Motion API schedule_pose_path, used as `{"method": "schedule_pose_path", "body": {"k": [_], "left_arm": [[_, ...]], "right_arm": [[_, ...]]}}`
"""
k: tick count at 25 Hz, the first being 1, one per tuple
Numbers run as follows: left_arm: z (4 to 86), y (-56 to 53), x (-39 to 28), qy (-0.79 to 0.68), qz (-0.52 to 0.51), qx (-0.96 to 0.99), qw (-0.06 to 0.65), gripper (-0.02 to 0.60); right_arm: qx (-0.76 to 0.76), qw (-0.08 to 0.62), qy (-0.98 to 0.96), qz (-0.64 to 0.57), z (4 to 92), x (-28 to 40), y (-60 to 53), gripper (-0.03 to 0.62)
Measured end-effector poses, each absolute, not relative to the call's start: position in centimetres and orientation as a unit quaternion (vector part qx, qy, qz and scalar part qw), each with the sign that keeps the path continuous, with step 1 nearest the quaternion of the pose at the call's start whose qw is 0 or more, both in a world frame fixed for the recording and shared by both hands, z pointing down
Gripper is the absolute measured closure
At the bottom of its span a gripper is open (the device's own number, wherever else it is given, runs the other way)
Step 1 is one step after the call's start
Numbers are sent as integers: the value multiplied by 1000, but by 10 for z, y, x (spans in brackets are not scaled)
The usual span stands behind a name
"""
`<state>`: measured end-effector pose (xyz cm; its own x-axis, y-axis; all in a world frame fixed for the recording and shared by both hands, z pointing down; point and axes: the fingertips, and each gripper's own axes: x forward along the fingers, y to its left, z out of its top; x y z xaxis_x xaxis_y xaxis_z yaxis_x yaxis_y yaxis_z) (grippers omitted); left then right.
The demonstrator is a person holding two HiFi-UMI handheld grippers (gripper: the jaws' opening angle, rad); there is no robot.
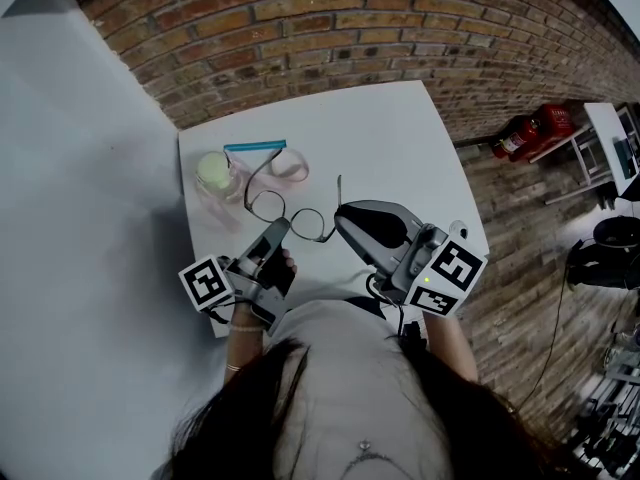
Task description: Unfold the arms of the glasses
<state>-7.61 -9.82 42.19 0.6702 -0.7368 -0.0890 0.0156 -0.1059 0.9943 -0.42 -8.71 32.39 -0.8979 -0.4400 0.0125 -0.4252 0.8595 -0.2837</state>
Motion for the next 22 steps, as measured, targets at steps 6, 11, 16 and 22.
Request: {"method": "schedule_pose_path", "body": {"k": [6,11,16,22], "left_arm": [[425,-99,-80,-266,-319,667,619,557],[425,-100,-82,-266,-326,663,619,555],[425,-100,-83,-261,-332,659,623,554],[427,-100,-80,-267,-324,661,623,555]], "right_arm": [[-226,27,963,-142,326,-3,-88,562],[-226,25,963,-141,326,-3,-87,563],[-228,25,963,-142,327,-2,-87,563],[-222,27,964,-142,327,-3,-86,562]]}}
